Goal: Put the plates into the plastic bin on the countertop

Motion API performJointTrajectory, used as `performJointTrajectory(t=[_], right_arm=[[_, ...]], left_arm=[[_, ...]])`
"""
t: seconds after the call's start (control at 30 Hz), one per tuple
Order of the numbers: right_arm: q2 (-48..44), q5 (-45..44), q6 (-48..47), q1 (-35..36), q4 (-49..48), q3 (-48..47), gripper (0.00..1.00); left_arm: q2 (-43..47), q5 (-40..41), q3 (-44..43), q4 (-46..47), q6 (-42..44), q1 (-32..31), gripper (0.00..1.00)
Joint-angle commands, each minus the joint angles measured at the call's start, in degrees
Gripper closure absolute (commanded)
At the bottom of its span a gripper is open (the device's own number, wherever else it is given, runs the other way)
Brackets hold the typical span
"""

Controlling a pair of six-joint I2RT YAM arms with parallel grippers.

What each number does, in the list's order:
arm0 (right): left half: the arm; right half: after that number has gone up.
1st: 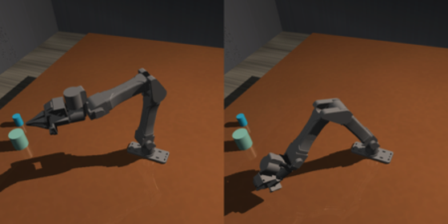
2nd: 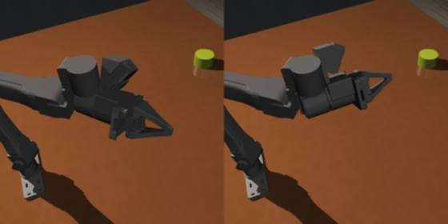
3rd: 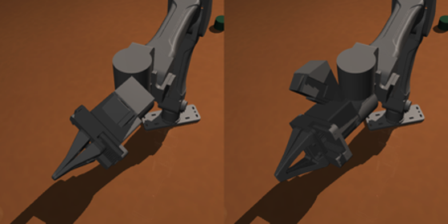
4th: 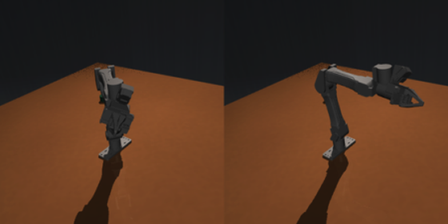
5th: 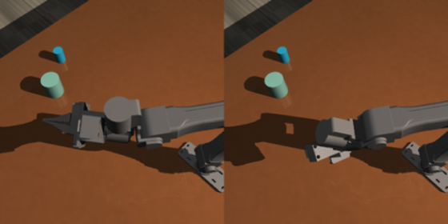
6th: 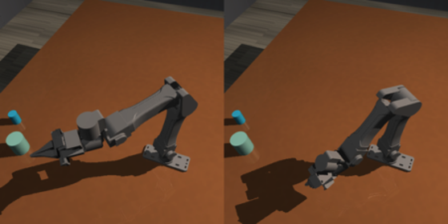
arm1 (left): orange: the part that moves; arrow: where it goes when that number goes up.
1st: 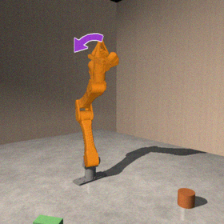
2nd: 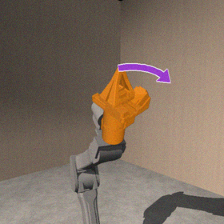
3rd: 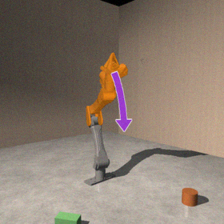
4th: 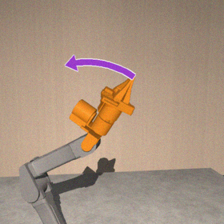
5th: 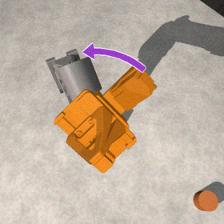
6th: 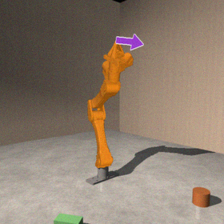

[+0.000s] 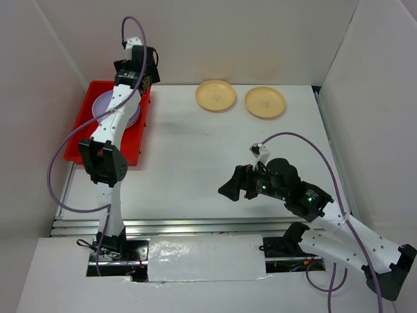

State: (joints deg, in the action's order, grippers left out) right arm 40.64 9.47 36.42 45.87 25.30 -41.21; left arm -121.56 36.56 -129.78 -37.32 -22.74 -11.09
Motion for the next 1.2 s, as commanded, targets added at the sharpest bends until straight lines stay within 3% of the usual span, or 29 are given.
performJointTrajectory(t=[0.0,0.1,0.23,0.37,0.4,0.47,0.6,0.63,0.7,0.8,0.87,1.0,1.17], right_arm=[[1.6,-3.9,2.7,-0.9,-5.1,1.2,0.0],[2.2,-8.1,6.4,-2.6,-5.0,2.5,0.0],[-0.6,-15.0,10.9,-6.5,-3.8,5.4,0.0],[-3.6,-14.7,11.6,-15.2,-3.8,8.5,0.0],[-3.6,-13.1,11.7,-16.8,-4.1,9.0,0.0],[-3.3,-9.8,11.7,-21.3,-6.1,10.3,0.0],[-3.6,0.1,12.8,-24.4,-10.3,12.8,0.0],[-4.8,1.3,13.1,-24.5,-11.6,14.4,0.0],[-5.1,2.4,12.9,-24.5,-12.0,14.9,0.0],[-5.9,6.3,12.4,-24.9,-12.9,15.9,0.0],[-6.4,9.8,12.4,-25.2,-14.4,16.7,0.0],[-7.1,14.3,12.5,-25.0,-16.9,18.4,0.0],[-8.4,18.5,12.7,-24.9,-18.5,19.7,0.0]], left_arm=[[5.1,-15.9,-2.6,-2.2,-3.6,-4.0,0.01],[7.7,-28.1,5.6,0.3,-7.6,-6.4,0.01],[16.4,-35.1,28.7,10.2,-12.8,-9.9,0.01],[25.3,-36.9,47.5,23.5,-16.7,-14.9,0.01],[28.1,-33.3,52.6,24.8,-17.3,-17.3,0.01],[29.2,-31.7,55.9,29.0,-17.9,-19.5,0.01],[24.0,-31.7,55.3,32.0,-21.0,-18.5,0.01],[19.3,-32.8,54.5,38.7,-24.4,-16.7,0.01],[17.5,-33.9,54.5,41.3,-28.2,-15.9,0.01],[9.3,-37.0,53.8,54.8,-36.0,-12.1,0.01],[2.8,-36.9,49.0,59.2,-38.1,-10.8,0.01],[-5.4,-26.3,39.5,60.9,-36.8,-12.0,0.01],[-15.7,-20.7,28.8,59.7,-40.4,-11.9,0.01]])
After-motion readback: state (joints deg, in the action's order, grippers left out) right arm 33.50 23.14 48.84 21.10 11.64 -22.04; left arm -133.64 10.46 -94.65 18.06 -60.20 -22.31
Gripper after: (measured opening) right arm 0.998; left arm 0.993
